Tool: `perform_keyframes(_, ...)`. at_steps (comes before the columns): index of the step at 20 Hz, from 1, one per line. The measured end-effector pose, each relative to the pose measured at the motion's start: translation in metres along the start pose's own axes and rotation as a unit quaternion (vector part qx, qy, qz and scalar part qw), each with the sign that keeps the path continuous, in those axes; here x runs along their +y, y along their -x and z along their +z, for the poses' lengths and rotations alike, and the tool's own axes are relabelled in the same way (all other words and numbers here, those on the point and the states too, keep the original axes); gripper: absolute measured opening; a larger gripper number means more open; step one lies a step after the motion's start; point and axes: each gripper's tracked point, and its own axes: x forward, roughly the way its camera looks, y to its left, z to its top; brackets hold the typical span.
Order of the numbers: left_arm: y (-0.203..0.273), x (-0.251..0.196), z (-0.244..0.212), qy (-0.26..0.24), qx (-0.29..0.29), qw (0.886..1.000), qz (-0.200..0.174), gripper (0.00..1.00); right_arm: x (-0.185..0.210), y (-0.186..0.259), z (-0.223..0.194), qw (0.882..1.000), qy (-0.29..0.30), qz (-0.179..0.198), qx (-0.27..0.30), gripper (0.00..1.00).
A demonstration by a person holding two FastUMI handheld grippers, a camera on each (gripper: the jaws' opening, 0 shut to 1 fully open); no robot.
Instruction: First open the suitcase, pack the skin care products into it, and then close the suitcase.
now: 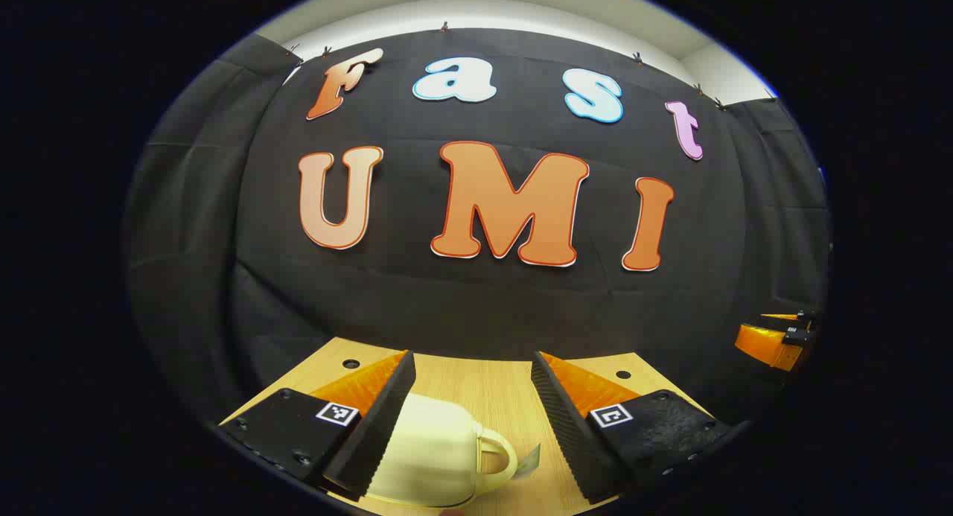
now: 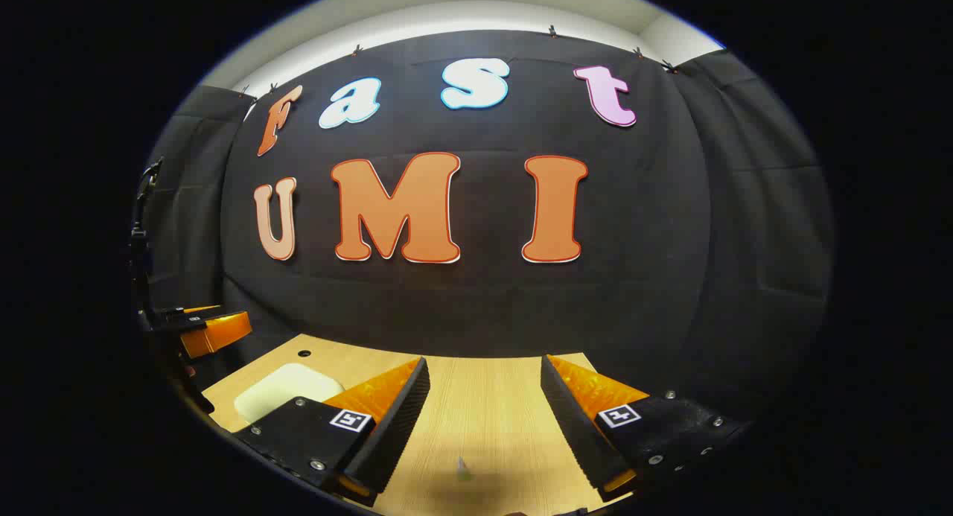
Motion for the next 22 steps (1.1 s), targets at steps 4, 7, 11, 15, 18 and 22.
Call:
perform_keyframes(4, 0.004, -0.006, 0.000, -0.005, -0.001, 1.000, 0.008, 0.97, -0.010, 0.000, -0.001, 1.000, 0.000, 0.003, 0.002, 0.95)
perform_keyframes(7, 0.008, -0.013, 0.000, -0.002, -0.002, 1.000, 0.012, 0.97, -0.017, 0.003, -0.001, 1.000, 0.002, 0.005, 0.002, 0.95)
perform_keyframes(11, 0.009, -0.021, 0.000, -0.006, 0.003, 1.000, 0.012, 0.97, -0.028, 0.007, -0.002, 1.000, 0.005, -0.001, 0.000, 0.95)
perform_keyframes(15, 0.010, -0.029, 0.003, -0.006, 0.001, 1.000, 0.008, 0.97, -0.030, 0.010, -0.001, 1.000, 0.003, -0.002, -0.001, 0.95)
perform_keyframes(18, 0.013, -0.031, 0.004, -0.011, -0.001, 1.000, 0.007, 0.97, -0.033, 0.012, -0.001, 1.000, 0.003, -0.003, -0.003, 0.95)
perform_keyframes(22, 0.017, -0.028, 0.001, -0.012, 0.002, 1.000, 0.011, 0.97, -0.033, 0.013, -0.004, 1.000, 0.003, -0.002, 0.000, 0.95)
